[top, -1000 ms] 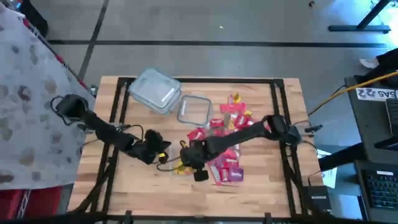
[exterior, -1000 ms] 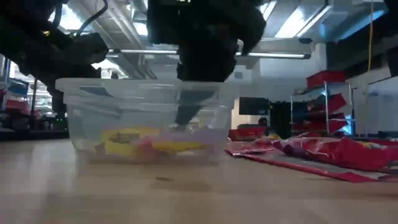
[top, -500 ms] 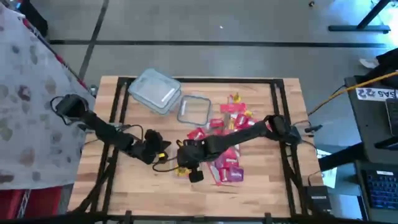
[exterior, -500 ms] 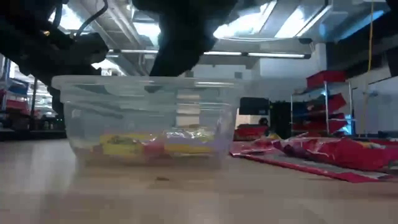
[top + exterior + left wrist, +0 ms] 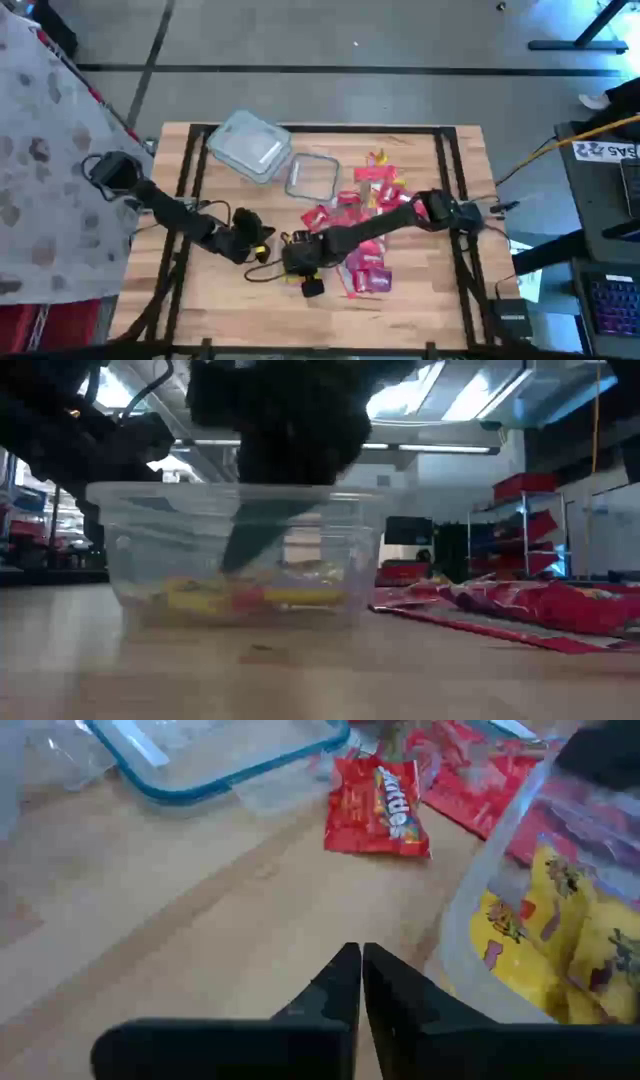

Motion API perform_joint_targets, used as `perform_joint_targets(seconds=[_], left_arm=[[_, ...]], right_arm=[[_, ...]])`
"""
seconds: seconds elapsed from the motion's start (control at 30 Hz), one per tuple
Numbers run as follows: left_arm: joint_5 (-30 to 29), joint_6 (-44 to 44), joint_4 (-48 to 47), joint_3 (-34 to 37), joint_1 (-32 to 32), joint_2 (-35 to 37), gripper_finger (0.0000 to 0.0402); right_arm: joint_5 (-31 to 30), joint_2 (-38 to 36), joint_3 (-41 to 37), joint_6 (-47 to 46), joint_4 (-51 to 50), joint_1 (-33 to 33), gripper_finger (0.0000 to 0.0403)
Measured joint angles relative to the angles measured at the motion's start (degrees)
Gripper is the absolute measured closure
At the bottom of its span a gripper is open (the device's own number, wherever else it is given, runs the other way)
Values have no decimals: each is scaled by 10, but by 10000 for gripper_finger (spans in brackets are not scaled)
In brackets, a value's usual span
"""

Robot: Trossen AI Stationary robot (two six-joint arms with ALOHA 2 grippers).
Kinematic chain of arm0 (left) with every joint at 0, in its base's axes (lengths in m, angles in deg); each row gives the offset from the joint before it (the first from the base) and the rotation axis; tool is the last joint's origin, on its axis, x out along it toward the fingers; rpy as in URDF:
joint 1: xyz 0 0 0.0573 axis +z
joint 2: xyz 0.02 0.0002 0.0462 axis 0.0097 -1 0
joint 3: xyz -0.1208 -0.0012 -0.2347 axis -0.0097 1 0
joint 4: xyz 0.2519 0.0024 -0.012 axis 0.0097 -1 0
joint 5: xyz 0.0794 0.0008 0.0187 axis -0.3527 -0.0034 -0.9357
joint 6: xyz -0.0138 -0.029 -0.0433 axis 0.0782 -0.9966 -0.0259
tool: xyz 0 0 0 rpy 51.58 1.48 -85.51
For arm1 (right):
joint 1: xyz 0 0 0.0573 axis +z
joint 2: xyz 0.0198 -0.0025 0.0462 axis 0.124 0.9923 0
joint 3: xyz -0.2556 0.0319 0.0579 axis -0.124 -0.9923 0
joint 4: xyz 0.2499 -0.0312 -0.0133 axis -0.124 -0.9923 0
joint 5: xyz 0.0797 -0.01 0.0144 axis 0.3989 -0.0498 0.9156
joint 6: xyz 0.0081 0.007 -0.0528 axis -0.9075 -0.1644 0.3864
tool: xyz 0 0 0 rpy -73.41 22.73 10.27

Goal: Sort candy
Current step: Put the yellow candy into the square transparent bin

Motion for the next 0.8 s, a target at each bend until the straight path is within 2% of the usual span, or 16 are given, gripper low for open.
perform_joint_targets(seconds=[0.1, 0.23, 0.37, 0.5, 0.7, 0.8], left_arm=[[0, 0, 0, 0, 0, 0, 402], [0, 0, 0, 0, 0, 0, 402], [0, 0, 0, 0, -1, 0, 402], [0, 0, 0, 0, -1, -1, 402], [0, 11, 1, 0, -1, -1, 402], [1, 8, -1, 0, -1, -1, 402]], right_arm=[[-51, -53, 2, 8, -50, 12, 402], [-129, -116, 1, 15, -182, 37, 402], [-232, -187, -40, -47, -294, 55, 402], [-252, -270, -160, -145, -307, 55, 402], [-254, -402, -406, -300, -210, 35, 402], [-207, -441, -504, -346, -137, 4, 389]])
